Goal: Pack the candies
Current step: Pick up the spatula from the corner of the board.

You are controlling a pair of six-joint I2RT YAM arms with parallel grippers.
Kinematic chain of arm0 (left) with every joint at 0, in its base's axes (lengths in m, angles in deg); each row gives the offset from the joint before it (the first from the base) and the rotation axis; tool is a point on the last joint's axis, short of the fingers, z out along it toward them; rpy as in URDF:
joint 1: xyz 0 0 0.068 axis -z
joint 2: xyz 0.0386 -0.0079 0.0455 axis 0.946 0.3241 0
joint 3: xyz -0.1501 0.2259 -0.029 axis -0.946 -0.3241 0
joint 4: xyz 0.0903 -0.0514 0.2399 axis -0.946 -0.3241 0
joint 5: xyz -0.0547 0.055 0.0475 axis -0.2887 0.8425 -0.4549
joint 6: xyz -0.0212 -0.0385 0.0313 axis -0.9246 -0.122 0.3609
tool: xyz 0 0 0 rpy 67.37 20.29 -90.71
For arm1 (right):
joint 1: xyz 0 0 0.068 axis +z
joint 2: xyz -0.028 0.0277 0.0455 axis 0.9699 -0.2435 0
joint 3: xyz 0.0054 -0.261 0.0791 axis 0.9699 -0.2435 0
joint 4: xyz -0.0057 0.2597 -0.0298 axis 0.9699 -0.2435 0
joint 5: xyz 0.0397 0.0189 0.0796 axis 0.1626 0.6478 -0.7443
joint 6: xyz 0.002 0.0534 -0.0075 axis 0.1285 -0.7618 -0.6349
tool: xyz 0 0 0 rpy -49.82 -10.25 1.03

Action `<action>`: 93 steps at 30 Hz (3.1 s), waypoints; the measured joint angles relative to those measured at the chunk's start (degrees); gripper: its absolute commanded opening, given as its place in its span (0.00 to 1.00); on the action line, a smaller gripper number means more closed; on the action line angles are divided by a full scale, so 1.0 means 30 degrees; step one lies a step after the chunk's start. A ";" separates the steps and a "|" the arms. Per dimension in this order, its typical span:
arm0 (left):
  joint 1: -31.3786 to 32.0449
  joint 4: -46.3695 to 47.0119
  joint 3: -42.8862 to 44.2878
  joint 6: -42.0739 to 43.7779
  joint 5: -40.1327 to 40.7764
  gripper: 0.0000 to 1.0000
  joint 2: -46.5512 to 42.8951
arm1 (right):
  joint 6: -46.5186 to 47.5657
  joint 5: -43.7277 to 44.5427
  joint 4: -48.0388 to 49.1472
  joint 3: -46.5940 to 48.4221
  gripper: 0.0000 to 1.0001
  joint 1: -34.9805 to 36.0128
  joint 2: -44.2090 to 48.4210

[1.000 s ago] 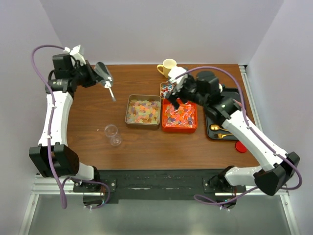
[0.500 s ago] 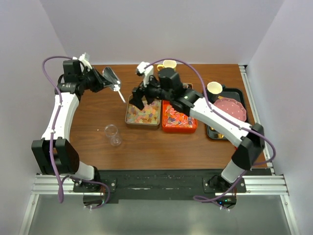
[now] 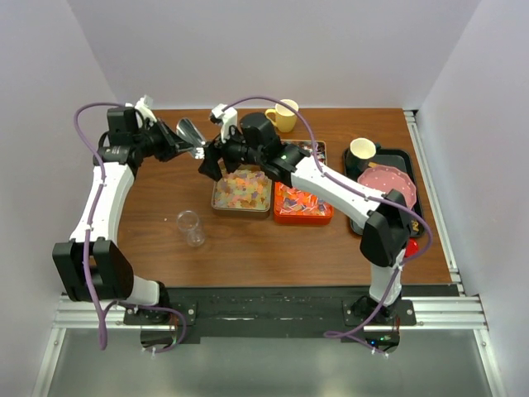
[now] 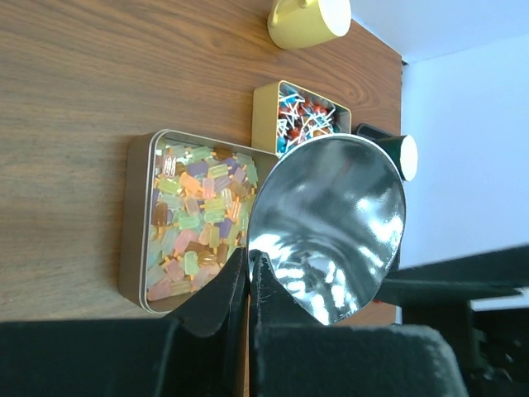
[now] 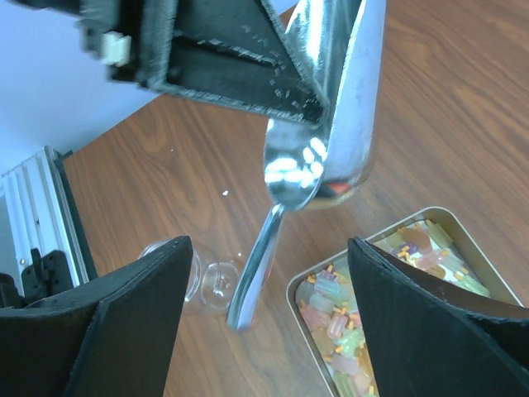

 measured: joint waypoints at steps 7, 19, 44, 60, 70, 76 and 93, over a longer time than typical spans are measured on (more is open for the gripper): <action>0.0000 0.0095 -0.0539 -0.0182 -0.0306 0.00 -0.0226 | -0.0634 0.0022 -0.0029 0.0415 0.52 0.0000 -0.0911; 0.0015 0.0532 -0.0889 -0.0452 -0.0517 0.40 -0.0277 | -0.0729 0.0051 0.0022 0.0087 0.00 -0.0189 -0.0867; -0.0036 -0.5180 -0.1107 2.1595 -1.3945 0.46 0.1348 | 0.9180 -0.7220 -1.1322 -0.2382 0.00 -0.3694 0.3053; 0.1035 -1.5052 0.2637 2.9558 -1.6436 0.33 0.6229 | 0.9683 -0.7147 -1.1453 -0.2521 0.00 -0.3446 0.3067; 0.1858 -1.5307 0.3330 2.9835 -1.6291 0.03 0.6448 | 0.9544 -0.7111 -1.1577 -0.2514 0.00 -0.2834 0.3067; 0.1960 -1.4440 0.3388 2.9317 -1.5701 0.00 0.6951 | 0.9005 -0.6725 -1.1606 -0.2506 0.20 -0.2725 0.3067; 0.2120 -0.0080 0.0787 1.0280 -1.2743 0.00 0.5581 | 1.1744 -0.2601 -0.4357 -0.8794 0.55 -0.2346 1.2007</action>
